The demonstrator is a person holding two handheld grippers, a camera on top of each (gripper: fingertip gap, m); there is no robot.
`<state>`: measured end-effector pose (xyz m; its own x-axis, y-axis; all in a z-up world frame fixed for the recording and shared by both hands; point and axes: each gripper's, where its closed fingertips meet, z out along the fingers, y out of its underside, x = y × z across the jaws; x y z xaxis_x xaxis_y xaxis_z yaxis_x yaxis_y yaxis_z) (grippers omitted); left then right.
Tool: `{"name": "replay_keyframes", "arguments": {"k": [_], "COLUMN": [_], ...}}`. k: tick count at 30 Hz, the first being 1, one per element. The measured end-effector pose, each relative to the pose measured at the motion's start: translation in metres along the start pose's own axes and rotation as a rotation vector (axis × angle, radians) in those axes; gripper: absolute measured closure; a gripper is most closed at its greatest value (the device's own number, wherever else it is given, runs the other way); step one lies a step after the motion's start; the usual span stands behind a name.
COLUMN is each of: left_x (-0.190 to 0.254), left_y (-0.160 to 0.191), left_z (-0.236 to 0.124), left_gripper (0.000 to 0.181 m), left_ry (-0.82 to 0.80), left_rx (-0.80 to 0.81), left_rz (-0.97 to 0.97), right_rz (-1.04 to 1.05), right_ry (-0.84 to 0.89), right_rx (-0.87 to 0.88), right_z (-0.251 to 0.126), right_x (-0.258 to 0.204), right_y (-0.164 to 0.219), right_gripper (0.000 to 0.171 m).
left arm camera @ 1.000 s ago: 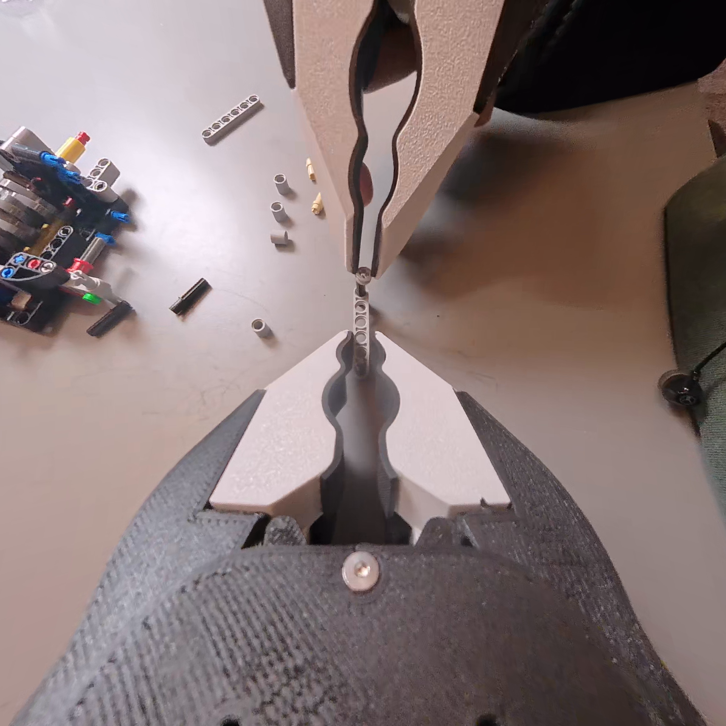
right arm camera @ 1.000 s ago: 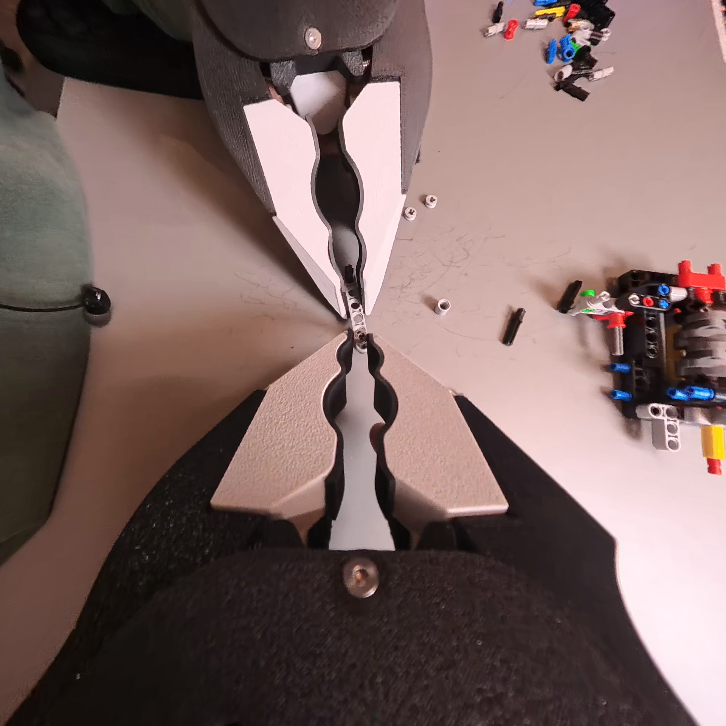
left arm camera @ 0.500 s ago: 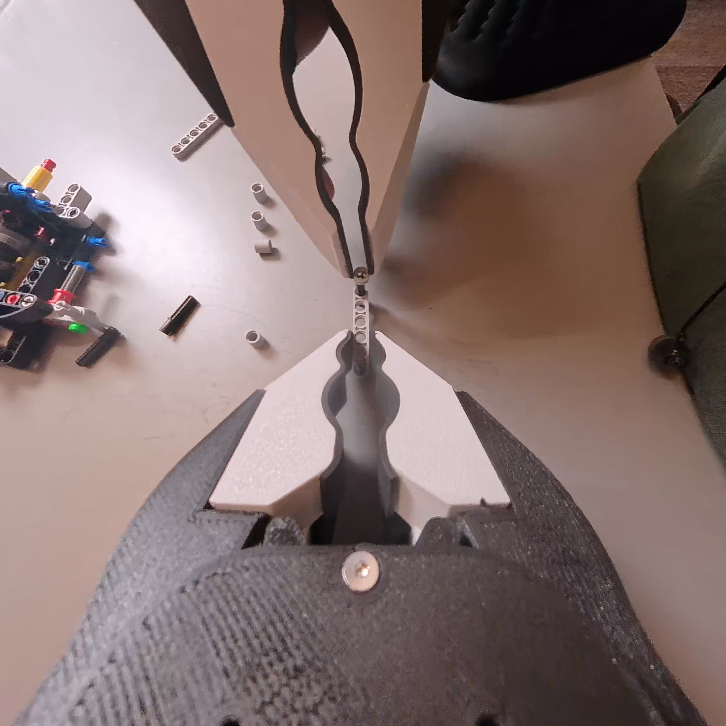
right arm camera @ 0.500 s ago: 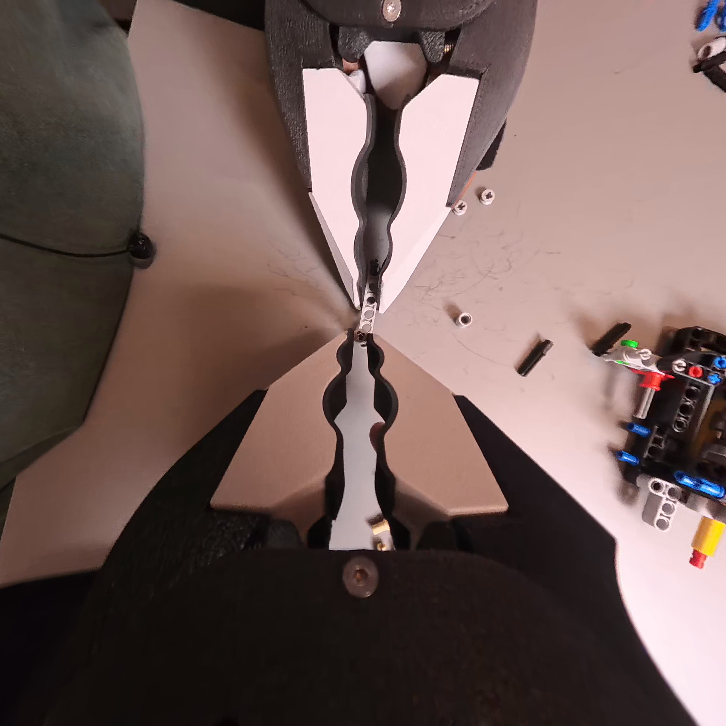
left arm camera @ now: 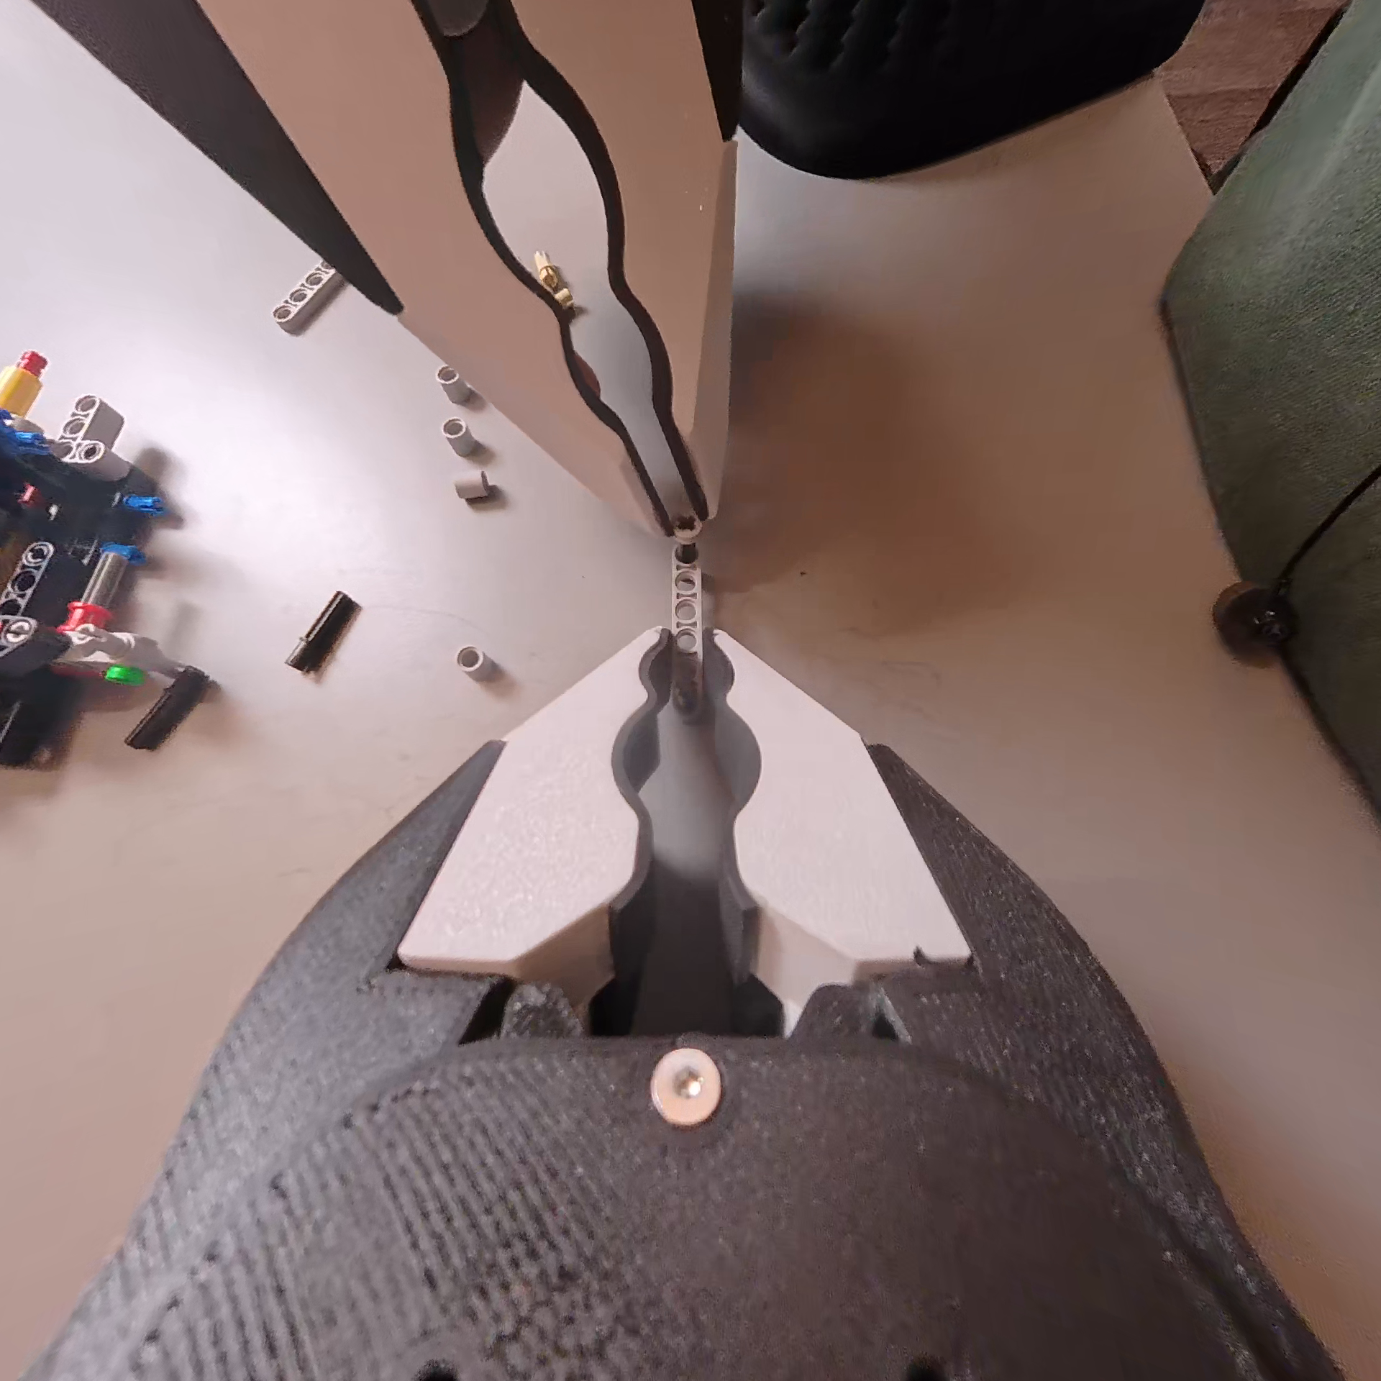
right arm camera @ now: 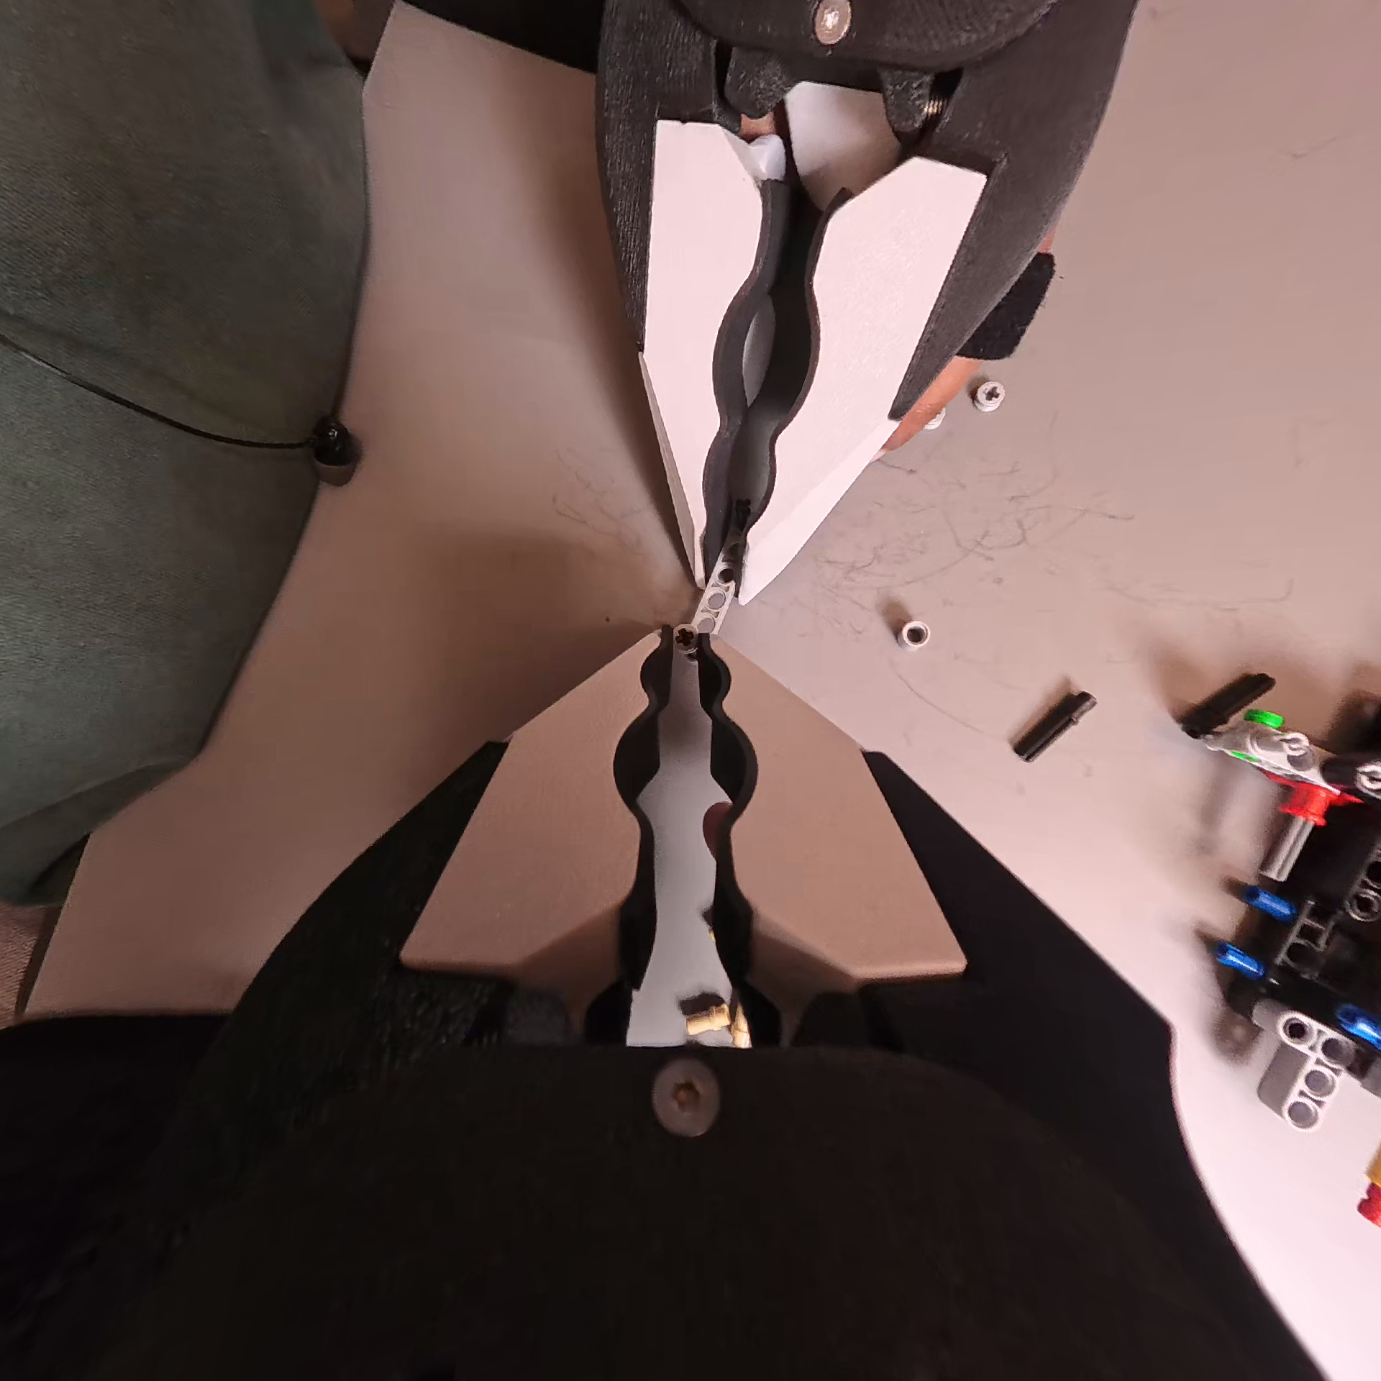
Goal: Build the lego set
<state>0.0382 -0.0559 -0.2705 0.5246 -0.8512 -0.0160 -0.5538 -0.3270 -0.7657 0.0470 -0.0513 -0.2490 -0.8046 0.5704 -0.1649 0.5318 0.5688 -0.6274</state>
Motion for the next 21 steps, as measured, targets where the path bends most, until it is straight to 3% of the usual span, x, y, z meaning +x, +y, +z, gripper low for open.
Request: {"name": "replay_keyframes", "arguments": {"k": [21], "left_x": [0.0028], "left_y": [0.0010], "left_z": [-0.0003], "left_gripper": [0.175], "left_ry": [0.046], "left_rx": [0.000], "left_rz": [0.040], "right_rz": [0.010], "right_ry": [0.020], "right_rx": [-0.112], "right_z": [0.0044], "right_x": [-0.0051], "right_y": [-0.0006], "right_gripper": [0.168]}}
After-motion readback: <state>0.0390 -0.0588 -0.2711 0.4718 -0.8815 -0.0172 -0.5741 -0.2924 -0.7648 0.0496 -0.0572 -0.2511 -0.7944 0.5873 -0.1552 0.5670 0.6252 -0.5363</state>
